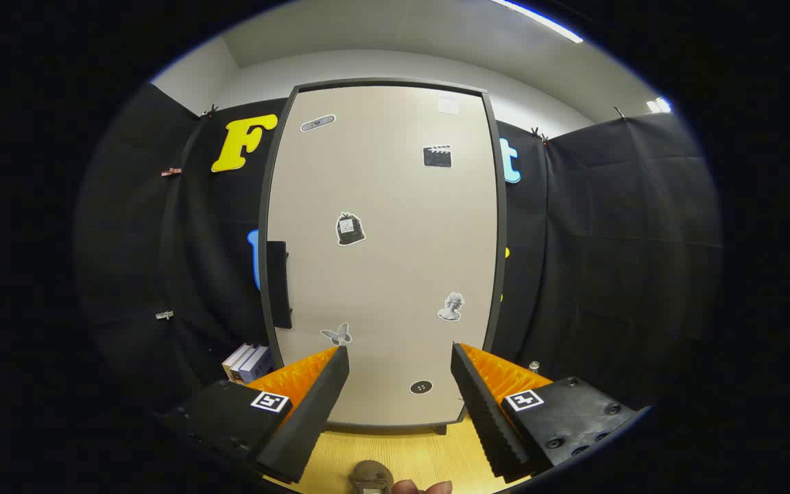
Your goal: Open the shoe cabinet door, grab the shoes and put them into the shoe cabinet, then close the shoe cabinet door.
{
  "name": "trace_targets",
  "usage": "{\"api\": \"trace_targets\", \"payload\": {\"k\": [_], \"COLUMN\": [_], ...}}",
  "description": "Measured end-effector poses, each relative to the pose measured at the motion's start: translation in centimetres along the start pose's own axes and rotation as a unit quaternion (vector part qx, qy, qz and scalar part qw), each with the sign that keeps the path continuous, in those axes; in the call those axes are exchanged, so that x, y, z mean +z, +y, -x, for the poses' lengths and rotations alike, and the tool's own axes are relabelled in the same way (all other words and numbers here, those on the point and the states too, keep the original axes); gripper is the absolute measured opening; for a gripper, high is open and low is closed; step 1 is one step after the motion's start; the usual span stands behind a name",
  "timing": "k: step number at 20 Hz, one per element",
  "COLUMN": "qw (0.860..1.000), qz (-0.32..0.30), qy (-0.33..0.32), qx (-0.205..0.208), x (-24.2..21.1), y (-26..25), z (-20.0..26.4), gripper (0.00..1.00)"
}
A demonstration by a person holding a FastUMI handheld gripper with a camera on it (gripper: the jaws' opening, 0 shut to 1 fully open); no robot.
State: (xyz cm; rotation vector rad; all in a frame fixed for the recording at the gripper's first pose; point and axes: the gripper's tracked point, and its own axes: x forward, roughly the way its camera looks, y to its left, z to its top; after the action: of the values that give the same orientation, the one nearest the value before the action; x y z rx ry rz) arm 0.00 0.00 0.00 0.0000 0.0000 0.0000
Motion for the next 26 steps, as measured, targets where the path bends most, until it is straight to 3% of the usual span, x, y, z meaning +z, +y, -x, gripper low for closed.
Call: {"api": "trace_targets", "payload": {"k": [16, 26], "qw": [1.000, 0.997], "qz": [-0.006, 0.002], "qy": [-0.008, -0.028], "qx": [0.011, 0.066], "x": [1.2, 4.6], "y": [2.6, 12.4], "z": [-0.2, -5.7], "gripper": [0.98, 0.98]}}
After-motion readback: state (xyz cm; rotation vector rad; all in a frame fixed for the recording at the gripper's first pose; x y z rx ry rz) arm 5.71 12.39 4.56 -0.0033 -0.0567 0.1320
